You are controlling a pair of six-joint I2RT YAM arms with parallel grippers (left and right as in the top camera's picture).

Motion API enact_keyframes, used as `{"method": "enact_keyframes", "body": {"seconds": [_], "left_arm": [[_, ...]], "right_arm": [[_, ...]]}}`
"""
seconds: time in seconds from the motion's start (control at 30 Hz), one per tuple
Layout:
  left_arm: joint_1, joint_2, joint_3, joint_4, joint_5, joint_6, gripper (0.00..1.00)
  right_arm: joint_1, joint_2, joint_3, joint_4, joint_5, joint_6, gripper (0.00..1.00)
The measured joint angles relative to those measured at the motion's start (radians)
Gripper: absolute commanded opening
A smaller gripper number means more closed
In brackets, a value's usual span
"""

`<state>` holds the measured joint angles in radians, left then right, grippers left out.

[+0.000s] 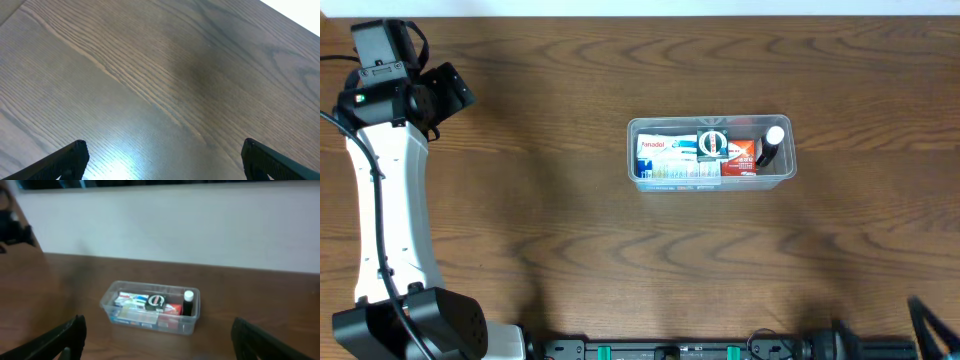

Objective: Pack container

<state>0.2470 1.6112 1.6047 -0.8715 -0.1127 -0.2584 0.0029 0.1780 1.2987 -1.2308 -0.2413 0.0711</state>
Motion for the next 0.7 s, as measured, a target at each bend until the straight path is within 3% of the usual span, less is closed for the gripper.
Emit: {"method": "enact_keyframes", "body": {"seconds": [0.23, 0.47, 0.7], "left_arm": [[0.0, 0.0, 0.0, 0.0, 0.0, 0.0, 0.98], [0.0, 0.0, 0.0, 0.0, 0.0, 0.0, 0.98], [0.0, 0.0, 0.0, 0.0, 0.0, 0.0, 0.98]], "right_arm": [[0.0, -0.166, 0.01, -0.026, -0.047, -0.012, 0.99], [0.0, -0.175, 0.022, -0.08, -0.086, -0.012, 0.99], [0.001, -0.175, 0.0, 0.01, -0.1, -0.015, 0.99]]}}
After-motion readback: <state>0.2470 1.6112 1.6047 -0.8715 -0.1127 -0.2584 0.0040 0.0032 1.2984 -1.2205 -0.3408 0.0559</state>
